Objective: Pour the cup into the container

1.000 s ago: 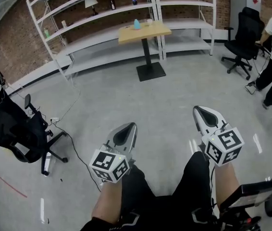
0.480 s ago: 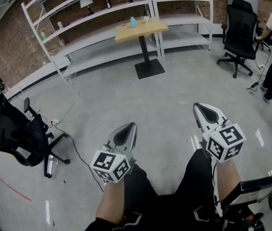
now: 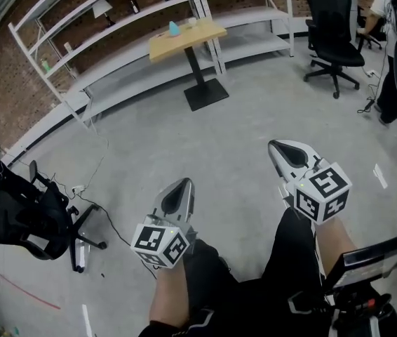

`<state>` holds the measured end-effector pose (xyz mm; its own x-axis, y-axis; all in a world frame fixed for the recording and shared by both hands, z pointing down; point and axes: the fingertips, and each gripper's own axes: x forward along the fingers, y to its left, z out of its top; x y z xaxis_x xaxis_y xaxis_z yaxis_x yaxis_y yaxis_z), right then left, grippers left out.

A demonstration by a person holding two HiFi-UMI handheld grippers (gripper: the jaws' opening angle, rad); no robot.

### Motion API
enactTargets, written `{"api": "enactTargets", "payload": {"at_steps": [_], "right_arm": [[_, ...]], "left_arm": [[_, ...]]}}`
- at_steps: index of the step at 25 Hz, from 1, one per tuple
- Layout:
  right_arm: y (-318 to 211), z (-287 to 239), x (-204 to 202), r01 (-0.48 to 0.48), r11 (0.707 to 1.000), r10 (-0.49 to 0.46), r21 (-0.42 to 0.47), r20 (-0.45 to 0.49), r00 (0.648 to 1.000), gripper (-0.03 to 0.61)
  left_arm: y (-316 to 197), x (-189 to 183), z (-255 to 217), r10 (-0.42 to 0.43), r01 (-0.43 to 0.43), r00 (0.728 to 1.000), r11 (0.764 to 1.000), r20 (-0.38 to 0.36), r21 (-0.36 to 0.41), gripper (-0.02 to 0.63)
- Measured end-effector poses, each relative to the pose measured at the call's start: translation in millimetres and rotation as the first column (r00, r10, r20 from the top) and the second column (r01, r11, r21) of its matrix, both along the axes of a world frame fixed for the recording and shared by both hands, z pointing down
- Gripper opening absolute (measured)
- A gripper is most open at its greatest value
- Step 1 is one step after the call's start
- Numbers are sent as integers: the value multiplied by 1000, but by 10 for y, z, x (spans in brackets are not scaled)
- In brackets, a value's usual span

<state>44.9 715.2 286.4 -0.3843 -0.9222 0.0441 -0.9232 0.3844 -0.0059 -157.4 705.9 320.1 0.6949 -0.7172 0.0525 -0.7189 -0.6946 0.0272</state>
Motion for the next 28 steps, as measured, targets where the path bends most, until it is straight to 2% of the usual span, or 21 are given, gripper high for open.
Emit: {"api": "enactTargets", "payload": {"at_steps": [6, 17, 23, 28], "right_arm": [[-287, 125, 120, 9, 1000, -9, -29, 6, 1000, 2], [-819, 97, 129, 8, 1000, -8, -24, 12, 1000, 2], [-1192, -38, 62, 17, 1000, -18, 18, 36, 999, 2], [-1628, -76, -11, 38, 999, -39, 26, 14, 999, 2]], "left_arm": [[-312, 99, 110, -12, 11, 1000, 999, -21, -38, 2], [-772, 187, 69, 11, -12, 1000, 999, -19, -34, 2], [-1024, 181, -57, 29, -29, 1000, 1000, 3, 10, 2], [-1538, 116, -99, 22, -21, 1000, 1000, -18, 22, 2]]}}
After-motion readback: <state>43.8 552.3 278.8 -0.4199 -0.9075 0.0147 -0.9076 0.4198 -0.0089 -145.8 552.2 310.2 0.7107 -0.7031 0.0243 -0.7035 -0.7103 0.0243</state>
